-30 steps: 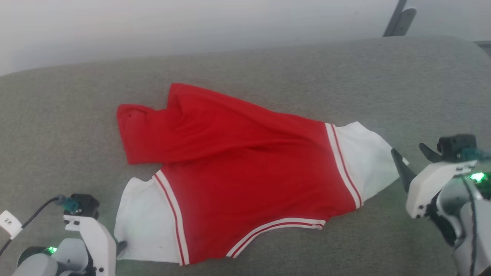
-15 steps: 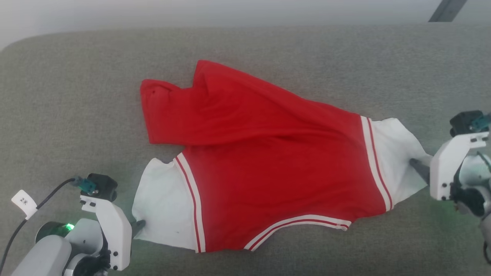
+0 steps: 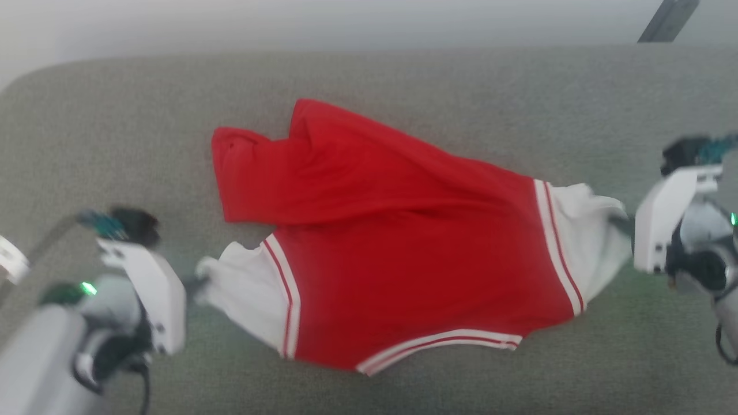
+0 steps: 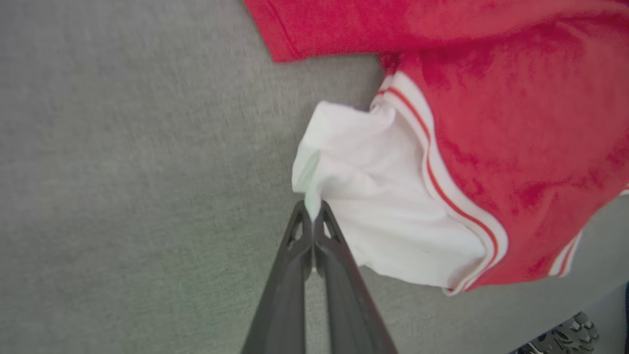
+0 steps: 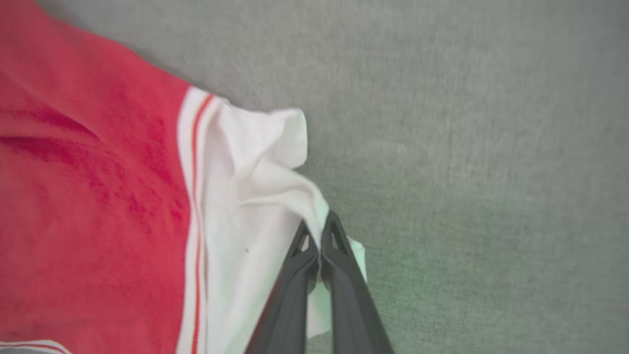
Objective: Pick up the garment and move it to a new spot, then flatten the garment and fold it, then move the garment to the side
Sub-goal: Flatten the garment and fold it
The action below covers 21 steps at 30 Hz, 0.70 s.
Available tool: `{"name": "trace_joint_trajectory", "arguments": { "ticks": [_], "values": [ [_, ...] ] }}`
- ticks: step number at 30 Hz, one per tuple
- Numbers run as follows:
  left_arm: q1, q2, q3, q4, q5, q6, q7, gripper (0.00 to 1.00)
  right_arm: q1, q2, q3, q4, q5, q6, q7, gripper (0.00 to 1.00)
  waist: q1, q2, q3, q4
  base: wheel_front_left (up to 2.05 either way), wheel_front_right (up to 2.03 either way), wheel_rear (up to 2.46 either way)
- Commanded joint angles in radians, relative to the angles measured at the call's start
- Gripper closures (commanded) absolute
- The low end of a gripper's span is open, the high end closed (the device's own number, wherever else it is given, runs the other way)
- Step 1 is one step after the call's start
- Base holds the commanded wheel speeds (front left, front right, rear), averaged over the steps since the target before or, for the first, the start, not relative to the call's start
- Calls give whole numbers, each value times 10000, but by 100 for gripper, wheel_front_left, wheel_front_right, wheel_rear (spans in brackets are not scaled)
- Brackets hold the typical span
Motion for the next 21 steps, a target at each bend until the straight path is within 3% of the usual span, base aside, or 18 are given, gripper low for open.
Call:
{"name": "trace_joint_trajectory", "arguments": {
  "ticks": [1, 9, 21],
  "values": [
    [-415, 292, 262, -334, -94, 88, 158, 100, -364, -95, 58, -413, 180, -1, -125, 100, 0, -1, -320, -153, 0, 0, 0],
    [-2474, 1160, 809, -1026, 182, 110, 641, 100, -1634, -52, 69, -1512, 274, -2, -791, 100, 0, -1, -1194, -538, 0, 0, 0],
    [-6369, 1197, 756, 73, 972, -287, 76, 100, -4146, 734, -224, -1244, -471, -2, -1974, 100, 0, -1, -1908, -895, 0, 0, 0]
  ]
}}
